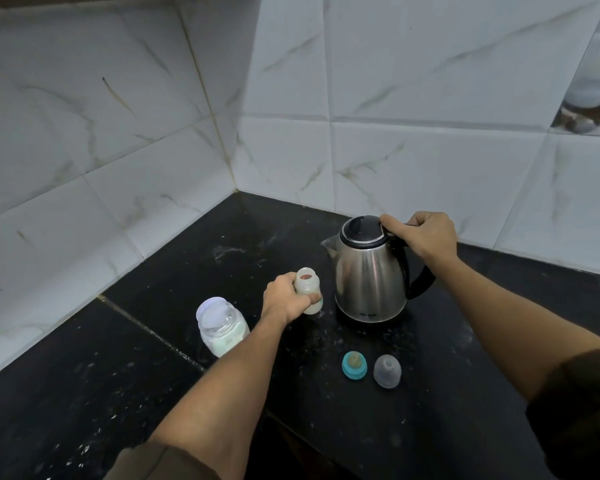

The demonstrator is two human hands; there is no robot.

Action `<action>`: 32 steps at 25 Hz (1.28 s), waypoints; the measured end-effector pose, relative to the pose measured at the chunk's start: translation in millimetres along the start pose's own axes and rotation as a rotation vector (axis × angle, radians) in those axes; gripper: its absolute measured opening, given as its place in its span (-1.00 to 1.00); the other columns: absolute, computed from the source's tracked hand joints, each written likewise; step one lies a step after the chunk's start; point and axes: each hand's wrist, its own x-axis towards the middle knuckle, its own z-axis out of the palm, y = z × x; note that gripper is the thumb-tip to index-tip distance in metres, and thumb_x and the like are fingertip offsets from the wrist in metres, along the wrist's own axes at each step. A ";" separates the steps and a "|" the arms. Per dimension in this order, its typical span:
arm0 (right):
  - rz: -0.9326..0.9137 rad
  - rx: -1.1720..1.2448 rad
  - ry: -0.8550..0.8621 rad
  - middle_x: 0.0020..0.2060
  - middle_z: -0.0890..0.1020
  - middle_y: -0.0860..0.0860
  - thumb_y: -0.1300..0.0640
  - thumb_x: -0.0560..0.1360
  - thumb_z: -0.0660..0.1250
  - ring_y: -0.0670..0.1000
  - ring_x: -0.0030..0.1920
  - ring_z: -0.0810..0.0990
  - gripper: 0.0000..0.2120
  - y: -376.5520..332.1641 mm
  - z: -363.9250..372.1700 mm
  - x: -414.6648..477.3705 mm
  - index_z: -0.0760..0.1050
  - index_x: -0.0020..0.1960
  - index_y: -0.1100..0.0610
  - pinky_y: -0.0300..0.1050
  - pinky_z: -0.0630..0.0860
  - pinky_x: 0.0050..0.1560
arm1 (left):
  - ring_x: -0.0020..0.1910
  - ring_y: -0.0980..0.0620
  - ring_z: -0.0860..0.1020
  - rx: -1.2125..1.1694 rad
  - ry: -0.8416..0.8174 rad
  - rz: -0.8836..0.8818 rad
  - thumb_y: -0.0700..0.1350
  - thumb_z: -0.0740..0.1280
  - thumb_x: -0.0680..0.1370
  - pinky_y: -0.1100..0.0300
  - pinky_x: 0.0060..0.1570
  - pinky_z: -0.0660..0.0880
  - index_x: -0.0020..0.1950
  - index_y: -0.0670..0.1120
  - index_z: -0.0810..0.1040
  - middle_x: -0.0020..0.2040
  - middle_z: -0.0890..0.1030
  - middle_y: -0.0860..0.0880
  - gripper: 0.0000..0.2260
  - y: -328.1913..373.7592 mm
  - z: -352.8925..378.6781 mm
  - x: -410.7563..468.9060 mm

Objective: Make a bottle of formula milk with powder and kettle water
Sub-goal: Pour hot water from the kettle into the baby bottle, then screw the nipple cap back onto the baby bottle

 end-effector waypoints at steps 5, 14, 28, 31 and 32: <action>-0.053 -0.007 -0.048 -0.59 0.41 -0.13 -0.26 0.31 0.46 -0.12 -0.48 0.41 -0.48 16.0 -1.3 12.4 0.39 -0.46 0.15 -0.12 0.43 -0.31 | 0.08 0.00 0.66 -0.011 -0.004 -0.010 0.03 0.62 0.38 0.01 0.19 0.58 0.19 0.02 0.65 0.04 0.71 0.04 -0.59 -2.9 6.1 -1.6; -0.117 -0.287 -0.124 -0.20 0.64 -0.01 -0.15 0.50 0.33 0.13 -0.04 0.61 -0.70 -4.7 -2.3 8.4 0.54 -0.19 0.08 -0.02 0.50 -0.11 | 0.14 -0.04 0.65 0.004 -0.009 0.017 0.03 0.61 0.38 -0.04 0.26 0.55 0.27 0.02 0.64 0.09 0.71 0.00 -0.53 -9.4 2.3 -10.6; -0.590 -0.916 -0.748 -0.25 0.65 -0.14 -0.01 0.43 0.45 0.01 -0.16 0.61 -0.93 -69.7 50.3 -100.1 0.61 -0.17 -0.03 -0.13 0.48 -0.15 | 0.04 -0.06 0.65 0.000 -0.013 0.117 0.12 0.60 0.34 0.01 0.13 0.58 0.12 0.03 0.66 0.00 0.71 0.01 -0.60 -34.7 -3.7 -36.0; -0.460 -1.131 -0.938 -0.10 0.65 -0.13 -0.07 0.41 0.52 0.02 -0.05 0.62 -0.77 -44.8 60.1 -114.7 0.61 0.05 -0.11 -0.03 0.60 -0.04 | 0.05 -0.04 0.64 0.027 -0.031 0.138 0.14 0.60 0.34 0.02 0.14 0.58 0.16 0.03 0.67 0.01 0.71 0.01 -0.56 -43.4 3.5 -39.6; -0.443 -1.195 -0.959 -0.04 0.65 -0.10 -0.09 0.40 0.53 0.03 -0.02 0.62 -0.67 -37.2 62.7 -118.1 0.59 0.13 -0.11 0.00 0.62 -0.01 | 0.05 -0.04 0.64 0.030 -0.033 0.140 0.14 0.60 0.34 0.03 0.13 0.57 0.16 0.04 0.67 0.00 0.71 0.01 -0.56 -46.2 5.6 -41.0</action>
